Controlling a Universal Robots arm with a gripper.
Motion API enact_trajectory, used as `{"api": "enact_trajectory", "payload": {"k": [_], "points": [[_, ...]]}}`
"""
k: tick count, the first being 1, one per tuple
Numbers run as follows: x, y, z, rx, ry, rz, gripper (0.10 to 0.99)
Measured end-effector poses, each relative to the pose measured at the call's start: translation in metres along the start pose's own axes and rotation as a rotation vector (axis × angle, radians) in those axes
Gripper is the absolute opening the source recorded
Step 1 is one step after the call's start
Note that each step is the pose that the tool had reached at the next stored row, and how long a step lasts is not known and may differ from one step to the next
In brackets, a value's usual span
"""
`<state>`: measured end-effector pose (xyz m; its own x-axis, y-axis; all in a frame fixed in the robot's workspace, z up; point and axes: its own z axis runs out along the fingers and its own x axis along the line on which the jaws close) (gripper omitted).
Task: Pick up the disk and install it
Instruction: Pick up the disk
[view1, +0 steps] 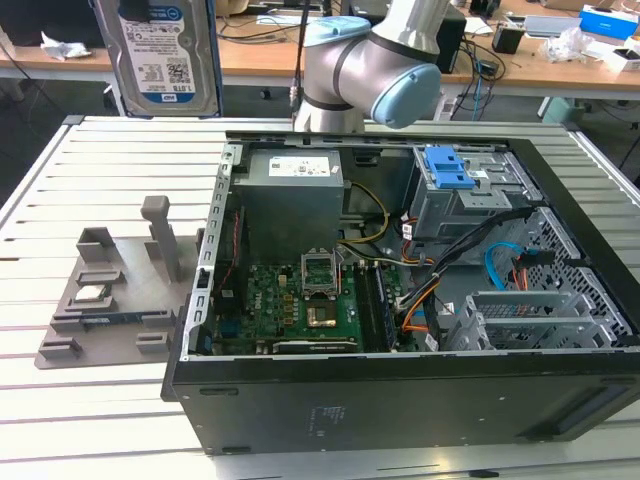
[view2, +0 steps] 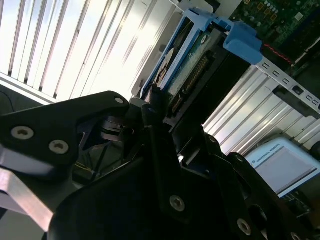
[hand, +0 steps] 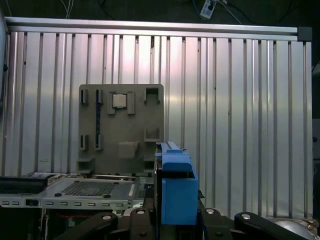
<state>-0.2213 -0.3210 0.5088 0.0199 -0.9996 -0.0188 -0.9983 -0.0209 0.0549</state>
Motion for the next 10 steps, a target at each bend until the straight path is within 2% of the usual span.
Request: {"api": "enact_trajectory", "payload": {"k": [6, 9, 10], "points": [[0.0005, -0.0232, -0.0014, 0.000, 0.0001, 0.000, 0.361], [0.0008, -0.0412, -0.0023, -0.001, 0.0000, 0.000, 0.361], [0.0009, -0.0451, -0.0025, -0.001, 0.0000, 0.000, 0.361]]}}
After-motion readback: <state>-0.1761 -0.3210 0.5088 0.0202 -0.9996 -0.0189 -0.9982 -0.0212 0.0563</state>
